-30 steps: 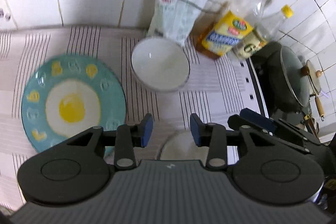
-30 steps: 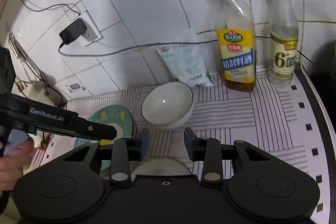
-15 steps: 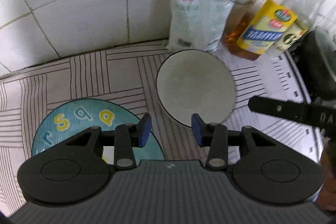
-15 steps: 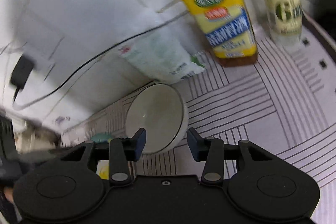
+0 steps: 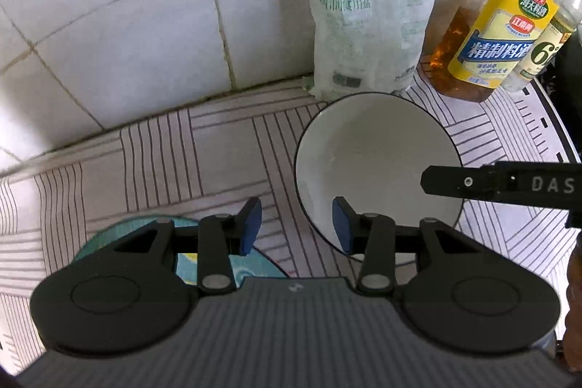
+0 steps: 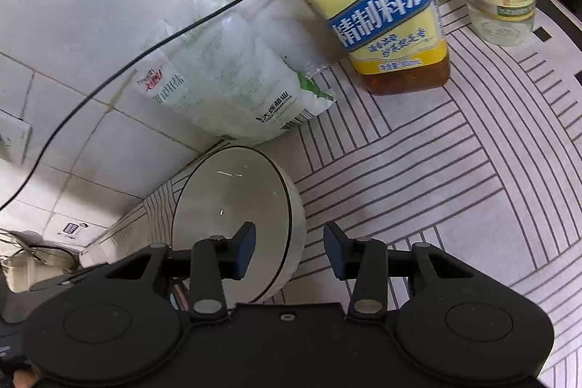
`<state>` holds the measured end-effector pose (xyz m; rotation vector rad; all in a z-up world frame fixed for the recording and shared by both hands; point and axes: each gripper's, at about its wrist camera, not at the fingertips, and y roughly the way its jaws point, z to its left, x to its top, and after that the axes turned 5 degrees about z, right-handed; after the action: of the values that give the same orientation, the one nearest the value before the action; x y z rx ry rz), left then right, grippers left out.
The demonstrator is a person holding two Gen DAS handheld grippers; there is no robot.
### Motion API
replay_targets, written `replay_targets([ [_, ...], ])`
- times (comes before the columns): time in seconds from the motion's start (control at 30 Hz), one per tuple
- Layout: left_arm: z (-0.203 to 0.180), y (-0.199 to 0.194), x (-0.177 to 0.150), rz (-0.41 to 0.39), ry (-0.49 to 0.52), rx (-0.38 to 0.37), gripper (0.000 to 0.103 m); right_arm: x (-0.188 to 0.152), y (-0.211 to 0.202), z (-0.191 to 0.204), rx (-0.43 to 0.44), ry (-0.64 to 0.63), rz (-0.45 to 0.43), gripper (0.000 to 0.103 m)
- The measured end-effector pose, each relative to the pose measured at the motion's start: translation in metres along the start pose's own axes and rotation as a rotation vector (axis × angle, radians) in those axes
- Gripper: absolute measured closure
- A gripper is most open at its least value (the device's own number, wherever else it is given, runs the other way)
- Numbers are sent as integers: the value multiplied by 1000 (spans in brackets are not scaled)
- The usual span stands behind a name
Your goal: Organize plates and bowls
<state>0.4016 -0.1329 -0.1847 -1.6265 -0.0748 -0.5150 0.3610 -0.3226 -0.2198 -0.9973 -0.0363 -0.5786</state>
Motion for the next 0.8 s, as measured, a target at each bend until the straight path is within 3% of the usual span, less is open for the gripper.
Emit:
replay_targets([
  [0.03,1,1,2,6,-5,-4,57,1,1,1,-2,-5,-5,66],
  [0.1,4,4,6,18,-16,-18,57,3,1,1,-22,-18,-21,86],
  [0.2,5,5,8,23,-25,-29,60,4,3,0,-48,-40,-36,94],
  [0.3,7,6,9,48,-45,-76,61,4,4,0,-74,-58,-43,97],
  [0.37,10,9,8,73,-77,-122,67,4,7,-3,-87,-49,-36,97],
  [0.43,8,10,6,83,-79,-146,88,4,9,-8,-46,-6,-23,97],
  [0.6,0,6,1,89,-72,-124,89,0,2,-5,-29,-22,-20,93],
  [0.8,-6,-24,-4,78,-52,-159,89,-14,-35,3,11,-55,-57,91],
])
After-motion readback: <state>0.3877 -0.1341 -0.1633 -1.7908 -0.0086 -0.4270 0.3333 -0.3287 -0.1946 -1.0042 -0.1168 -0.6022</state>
